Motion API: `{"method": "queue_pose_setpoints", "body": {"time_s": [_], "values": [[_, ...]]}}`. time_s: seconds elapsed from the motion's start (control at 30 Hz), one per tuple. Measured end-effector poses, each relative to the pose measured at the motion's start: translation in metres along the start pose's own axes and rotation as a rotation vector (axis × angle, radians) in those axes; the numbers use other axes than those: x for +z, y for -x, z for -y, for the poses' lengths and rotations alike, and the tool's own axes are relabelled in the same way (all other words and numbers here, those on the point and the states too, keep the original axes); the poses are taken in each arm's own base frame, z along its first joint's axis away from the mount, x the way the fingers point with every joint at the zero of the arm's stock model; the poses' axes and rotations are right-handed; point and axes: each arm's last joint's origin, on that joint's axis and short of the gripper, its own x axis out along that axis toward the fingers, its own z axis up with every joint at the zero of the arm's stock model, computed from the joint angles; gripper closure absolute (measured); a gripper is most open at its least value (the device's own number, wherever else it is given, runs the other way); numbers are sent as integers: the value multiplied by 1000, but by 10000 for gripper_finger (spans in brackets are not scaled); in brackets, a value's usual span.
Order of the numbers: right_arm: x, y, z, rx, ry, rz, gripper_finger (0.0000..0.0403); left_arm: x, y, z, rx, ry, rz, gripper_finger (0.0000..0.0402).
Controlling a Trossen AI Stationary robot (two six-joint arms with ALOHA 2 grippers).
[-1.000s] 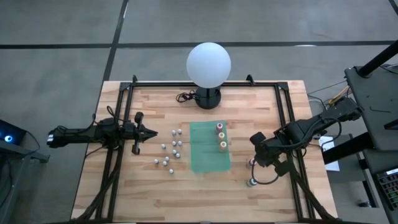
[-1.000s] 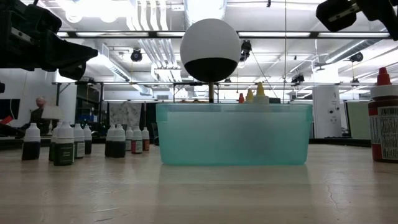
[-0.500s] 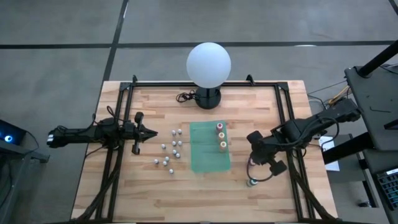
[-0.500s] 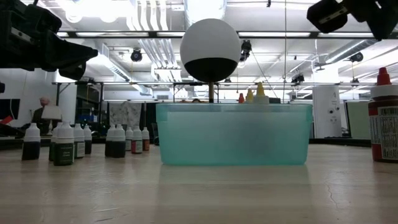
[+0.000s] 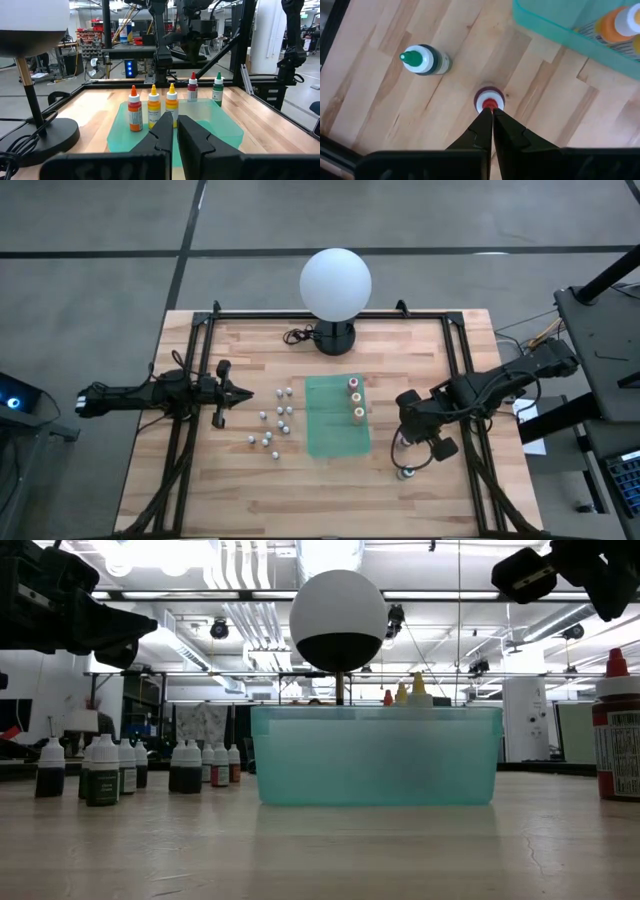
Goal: Pick & Place food coloring
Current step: Put the large red food coloring bottle into the green bin
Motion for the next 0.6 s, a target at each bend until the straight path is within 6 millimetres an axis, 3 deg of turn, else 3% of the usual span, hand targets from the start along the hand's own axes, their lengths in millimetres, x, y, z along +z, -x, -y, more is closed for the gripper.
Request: {"method": "queue_pose_setpoints", "body": {"time_s": [0.23, 0.6], "values": [[-1, 0, 0, 2, -40, -7, 380, 0, 0, 0, 0, 0, 0, 401], [-2, 0, 3, -2, -116, -13, 262, 0, 0, 0, 0, 0, 0, 401]]}}
